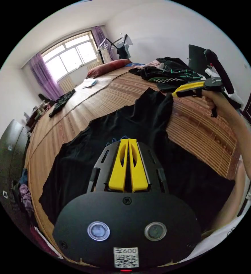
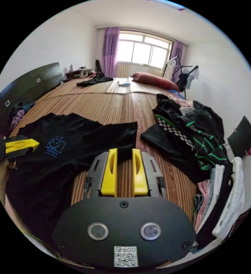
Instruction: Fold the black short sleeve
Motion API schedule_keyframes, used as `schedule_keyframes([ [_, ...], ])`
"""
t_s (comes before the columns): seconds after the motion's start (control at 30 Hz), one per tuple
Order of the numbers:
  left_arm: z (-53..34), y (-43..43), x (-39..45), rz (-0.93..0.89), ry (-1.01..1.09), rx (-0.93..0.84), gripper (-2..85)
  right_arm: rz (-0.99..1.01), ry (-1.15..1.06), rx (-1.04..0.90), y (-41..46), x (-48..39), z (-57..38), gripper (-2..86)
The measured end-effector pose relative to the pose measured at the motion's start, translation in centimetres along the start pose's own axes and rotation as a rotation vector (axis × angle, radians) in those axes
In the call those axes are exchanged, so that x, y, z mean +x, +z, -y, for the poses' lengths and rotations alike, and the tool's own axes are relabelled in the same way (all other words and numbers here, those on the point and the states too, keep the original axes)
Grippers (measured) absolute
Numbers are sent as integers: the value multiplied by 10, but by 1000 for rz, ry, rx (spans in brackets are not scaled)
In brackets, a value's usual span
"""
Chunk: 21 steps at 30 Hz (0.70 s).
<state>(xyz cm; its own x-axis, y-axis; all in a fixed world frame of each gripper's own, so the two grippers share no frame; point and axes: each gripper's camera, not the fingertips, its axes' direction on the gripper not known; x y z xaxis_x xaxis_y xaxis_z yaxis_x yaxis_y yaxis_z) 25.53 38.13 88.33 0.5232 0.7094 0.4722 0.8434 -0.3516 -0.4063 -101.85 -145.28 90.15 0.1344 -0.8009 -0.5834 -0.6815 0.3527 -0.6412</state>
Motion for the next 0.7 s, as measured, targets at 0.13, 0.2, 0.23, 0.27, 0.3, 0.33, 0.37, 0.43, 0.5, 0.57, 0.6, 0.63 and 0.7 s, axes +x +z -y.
schedule_keyframes([
  [0.13, 92, 49, 12, -31, 52, 9, 7, 71, -116, -7, 23, 32, -4, 81],
  [0.2, 128, 78, 19, -4, 66, -21, 7, 126, -164, -45, 38, 37, -2, 75],
  [0.23, 149, 101, 22, 19, 61, -68, 7, 154, -187, -98, 49, 36, 0, 68],
  [0.27, 167, 126, 24, 33, 60, -143, 6, 129, -207, -94, 52, 34, 2, 55],
  [0.3, 173, 139, 24, 35, 61, -188, 6, 98, -212, -92, 51, 32, 2, 45],
  [0.33, 181, 148, 24, 58, 45, -183, 5, 63, -256, -95, 50, 28, 0, 26],
  [0.37, 188, 148, 25, 80, 17, -170, 4, 65, -322, -100, 47, 24, -4, 8],
  [0.43, 198, 146, 29, 91, -17, -171, 2, 105, -367, -110, 42, 26, -6, -2],
  [0.5, 207, 143, 38, 119, -11, -165, 1, 154, -365, -130, 38, 34, -5, -6],
  [0.57, 220, 138, 45, 149, -19, -166, 0, 200, -391, -207, 27, 44, -5, -8],
  [0.6, 223, 138, 48, 167, -16, -170, 0, 169, -399, -231, 24, 46, -6, -8],
  [0.63, 230, 137, 55, 196, -4, -175, 0, 65, -390, -228, 16, 53, -8, -8],
  [0.7, 238, 134, 66, 232, 12, -168, 0, -103, -332, -191, 4, 66, -7, -8],
])
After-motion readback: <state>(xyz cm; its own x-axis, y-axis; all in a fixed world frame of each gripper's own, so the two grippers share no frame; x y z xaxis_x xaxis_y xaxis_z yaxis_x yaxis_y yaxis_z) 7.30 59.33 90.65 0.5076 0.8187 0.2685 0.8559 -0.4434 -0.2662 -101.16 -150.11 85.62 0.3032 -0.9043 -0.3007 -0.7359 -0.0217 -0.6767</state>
